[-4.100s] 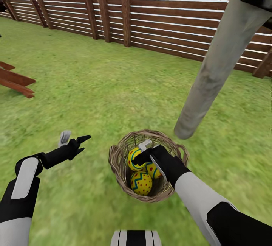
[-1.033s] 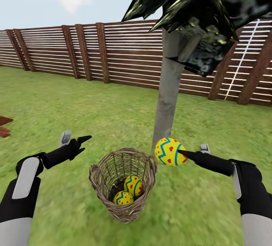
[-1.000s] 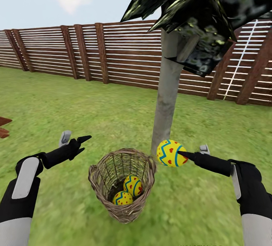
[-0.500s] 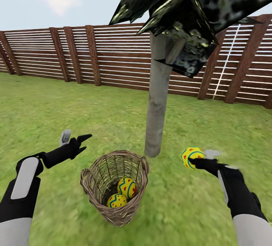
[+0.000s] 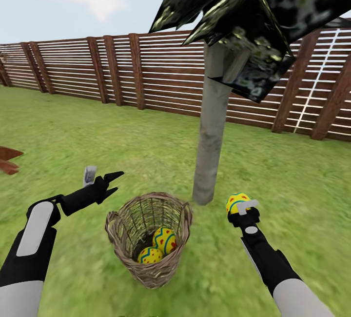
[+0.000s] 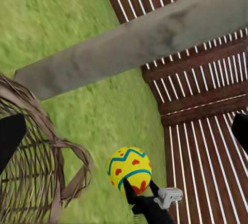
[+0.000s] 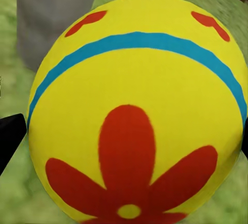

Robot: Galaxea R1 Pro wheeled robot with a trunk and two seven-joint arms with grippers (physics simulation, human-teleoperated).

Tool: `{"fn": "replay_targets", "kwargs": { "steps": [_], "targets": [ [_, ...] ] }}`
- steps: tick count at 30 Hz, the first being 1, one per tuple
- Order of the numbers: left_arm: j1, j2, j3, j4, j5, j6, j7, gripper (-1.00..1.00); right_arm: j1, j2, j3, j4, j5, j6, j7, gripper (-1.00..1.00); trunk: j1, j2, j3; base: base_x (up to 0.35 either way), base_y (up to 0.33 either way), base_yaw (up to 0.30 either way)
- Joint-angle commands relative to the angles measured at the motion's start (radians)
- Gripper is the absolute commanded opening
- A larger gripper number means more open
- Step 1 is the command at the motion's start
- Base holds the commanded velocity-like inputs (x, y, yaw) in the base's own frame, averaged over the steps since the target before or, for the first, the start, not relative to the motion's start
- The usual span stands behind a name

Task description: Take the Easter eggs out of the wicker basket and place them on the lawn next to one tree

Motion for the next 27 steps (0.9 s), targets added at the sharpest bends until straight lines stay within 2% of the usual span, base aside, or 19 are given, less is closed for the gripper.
{"fn": "replay_targets", "kwargs": {
  "steps": [1, 4, 10, 12, 13, 14, 15, 16, 18, 20, 23, 26, 27],
  "targets": [
    [-0.001, 0.000, 0.001, 0.000, 0.004, 0.005, 0.004, 1.00, 0.000, -0.001, 0.005, -0.001, 0.008, 0.010, -0.005, -1.00, 0.000, 0.000, -0.001, 0.000, -0.334, 0.294],
    [-0.001, -0.001, 0.001, 0.000, 0.004, 0.004, 0.004, 1.00, 0.000, 0.002, 0.011, 0.091, 0.009, -0.031, -0.002, -1.00, 0.000, 0.000, -0.001, 0.053, -0.333, 0.247],
    [-0.001, -0.001, 0.002, -0.001, 0.004, 0.003, 0.001, 1.00, 0.000, 0.006, 0.011, 0.114, 0.008, -0.041, 0.003, -1.00, 0.000, 0.000, -0.001, 0.017, -0.056, 0.013],
    [-0.001, 0.001, 0.002, -0.001, 0.004, 0.003, -0.020, 1.00, 0.000, 0.023, 0.011, 0.118, 0.011, -0.043, 0.002, -1.00, 0.000, -0.001, -0.005, 0.000, 0.000, 0.000],
    [-0.001, 0.001, 0.000, -0.003, 0.003, 0.003, -0.054, 1.00, -0.002, 0.035, 0.023, 0.120, 0.011, -0.030, -0.003, -1.00, 0.001, -0.001, -0.009, 0.000, 0.000, 0.000],
    [-0.001, 0.001, 0.000, -0.004, 0.003, 0.003, -0.056, 1.00, -0.012, 0.043, 0.038, 0.140, 0.009, -0.006, -0.003, -1.00, 0.001, -0.001, -0.013, 0.000, 0.000, 0.000],
    [-0.001, 0.000, -0.001, -0.004, 0.003, 0.003, -0.057, 1.00, -0.031, 0.053, 0.045, 0.170, 0.009, 0.027, -0.003, -1.00, 0.002, -0.001, -0.016, 0.000, 0.000, 0.000],
    [-0.001, 0.000, -0.001, -0.005, 0.003, 0.003, -0.057, 1.00, -0.095, 0.072, 0.049, 0.238, 0.009, 0.068, -0.003, -1.00, 0.002, -0.002, -0.020, 0.000, 0.000, 0.000],
    [-0.001, 0.000, -0.001, -0.005, 0.003, 0.003, -0.058, 1.00, -0.228, 0.115, 0.051, 0.407, 0.012, 0.092, -0.004, -1.00, 0.003, -0.002, -0.028, 0.000, 0.000, 0.000],
    [-0.001, 0.000, -0.001, -0.005, 0.003, 0.003, -0.059, 1.00, -0.326, 0.134, 0.051, 0.510, 0.013, 0.097, -0.004, -1.00, 0.004, -0.002, -0.036, 0.000, 0.000, 0.000],
    [-0.001, -0.005, -0.001, -0.005, 0.003, 0.003, -0.058, 1.00, -0.387, 0.130, 0.051, 0.545, 0.013, 0.102, -0.005, -1.00, 0.005, -0.003, -0.047, 0.000, 0.000, 0.000],
    [-0.001, -0.007, -0.001, -0.005, 0.003, 0.003, -0.058, 1.00, -0.415, 0.129, 0.052, 0.568, 0.012, 0.102, -0.006, -1.00, 0.007, -0.004, -0.059, 0.000, 0.000, 0.000],
    [-0.001, -0.008, -0.001, -0.005, 0.003, 0.003, -0.058, 1.00, -0.418, 0.129, 0.053, 0.605, 0.014, 0.091, -0.005, -1.00, 0.007, -0.004, -0.063, 0.000, 0.000, 0.000]
  ]
}}
